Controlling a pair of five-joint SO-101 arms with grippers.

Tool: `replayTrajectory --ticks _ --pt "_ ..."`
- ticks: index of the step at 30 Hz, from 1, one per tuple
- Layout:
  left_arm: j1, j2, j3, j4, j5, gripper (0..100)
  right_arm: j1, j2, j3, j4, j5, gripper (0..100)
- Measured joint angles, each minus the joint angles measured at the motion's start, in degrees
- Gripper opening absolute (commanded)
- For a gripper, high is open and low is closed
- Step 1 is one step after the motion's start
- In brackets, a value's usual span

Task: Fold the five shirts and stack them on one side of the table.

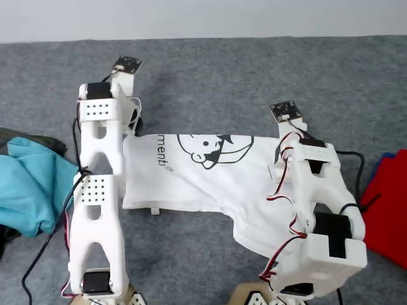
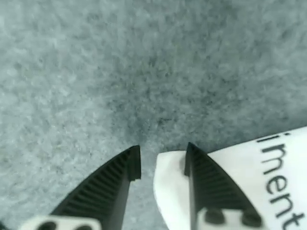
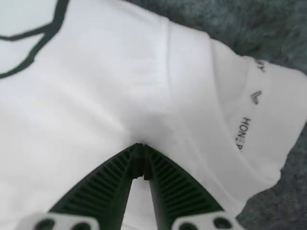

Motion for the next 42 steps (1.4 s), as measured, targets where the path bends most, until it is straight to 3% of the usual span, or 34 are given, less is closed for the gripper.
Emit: replayTrajectory --ticks 26,34,42 --pt "-6.7 -10.3 0.0 0.1 0.0 16 0.0 -0.1 0.0 0.0 -0.5 0.9" --pt "-3.4 -18.0 0.4 0.2 0.0 16 0.3 -14.2 0.1 5.9 -0.5 0.9" --pt "5.2 -31.8 15.5 0.2 0.0 16 0.9 -36.2 0.1 18.4 -0.5 0.9"
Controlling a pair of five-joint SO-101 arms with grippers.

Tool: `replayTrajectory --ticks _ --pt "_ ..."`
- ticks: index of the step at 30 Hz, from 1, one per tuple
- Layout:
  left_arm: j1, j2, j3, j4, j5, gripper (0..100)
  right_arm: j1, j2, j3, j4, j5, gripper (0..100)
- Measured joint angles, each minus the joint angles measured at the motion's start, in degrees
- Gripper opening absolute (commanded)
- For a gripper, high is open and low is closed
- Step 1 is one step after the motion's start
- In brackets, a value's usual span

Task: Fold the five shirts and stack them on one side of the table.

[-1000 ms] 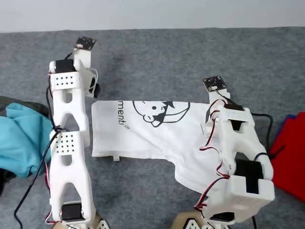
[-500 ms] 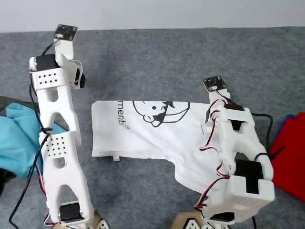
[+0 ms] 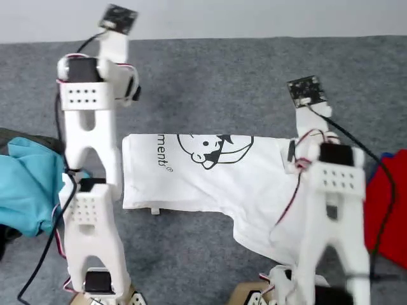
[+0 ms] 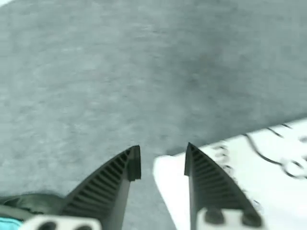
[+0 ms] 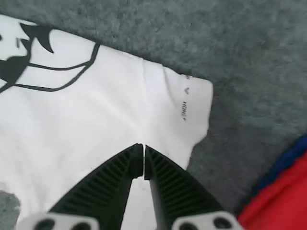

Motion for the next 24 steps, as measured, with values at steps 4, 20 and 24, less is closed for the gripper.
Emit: replayTrajectory --ticks 4,20,24 --pt "5.4 -7.5 10.5 0.0 0.0 16 2.4 -11.6 0.0 3.4 0.0 0.9" --pt "33.7 -12.7 31.7 -3.5 0.0 8 5.4 -56.3 0.0 6.9 0.0 0.9" --pt "42.0 -12.7 36.2 -5.5 0.0 8 5.4 -59.9 -1.9 8.7 0.0 0.9"
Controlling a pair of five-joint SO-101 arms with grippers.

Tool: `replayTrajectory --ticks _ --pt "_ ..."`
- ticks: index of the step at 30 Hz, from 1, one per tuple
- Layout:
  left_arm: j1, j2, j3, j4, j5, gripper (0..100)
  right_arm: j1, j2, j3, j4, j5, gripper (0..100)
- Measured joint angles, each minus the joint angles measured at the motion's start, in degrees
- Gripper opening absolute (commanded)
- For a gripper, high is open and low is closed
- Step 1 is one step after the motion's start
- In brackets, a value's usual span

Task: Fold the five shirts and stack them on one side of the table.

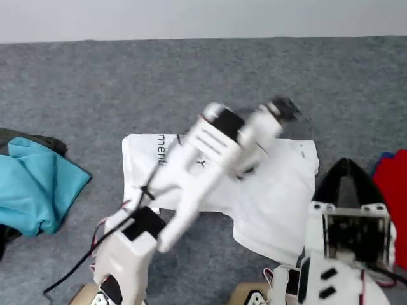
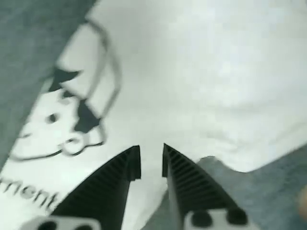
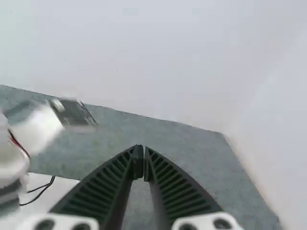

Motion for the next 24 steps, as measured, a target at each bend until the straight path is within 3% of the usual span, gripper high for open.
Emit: replayTrajectory --ticks 7,24 --pt "11.2 0.0 5.3 -1.9 -2.4 15 0.0 -0.9 -1.8 3.2 0.0 0.9" --pt "17.6 0.0 12.9 -5.1 -5.5 23 0.0 -0.9 -3.5 3.3 0.0 0.9"
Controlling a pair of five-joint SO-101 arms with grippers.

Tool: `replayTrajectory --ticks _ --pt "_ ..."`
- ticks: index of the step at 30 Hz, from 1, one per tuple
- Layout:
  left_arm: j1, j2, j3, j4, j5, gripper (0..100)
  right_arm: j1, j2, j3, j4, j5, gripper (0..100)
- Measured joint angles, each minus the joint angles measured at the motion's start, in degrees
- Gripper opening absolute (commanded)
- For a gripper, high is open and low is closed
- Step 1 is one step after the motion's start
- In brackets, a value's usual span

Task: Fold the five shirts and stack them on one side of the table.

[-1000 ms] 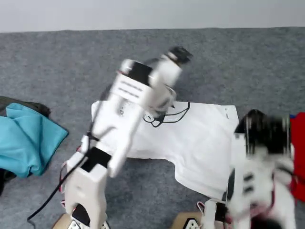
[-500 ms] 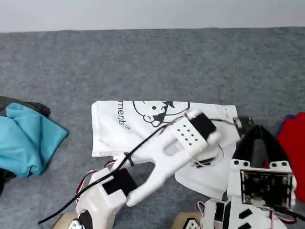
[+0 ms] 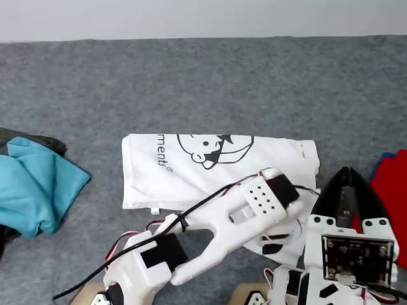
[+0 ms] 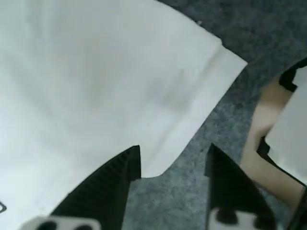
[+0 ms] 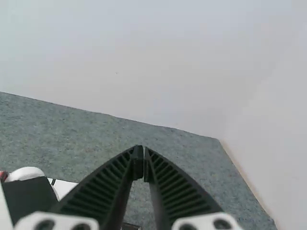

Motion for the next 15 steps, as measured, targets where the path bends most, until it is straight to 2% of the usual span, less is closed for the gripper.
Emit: replayTrajectory --ticks 15 --pt "0.4 7.1 -1.4 -3.2 -0.4 23 0.0 0.0 -0.1 0.0 0.0 0.9"
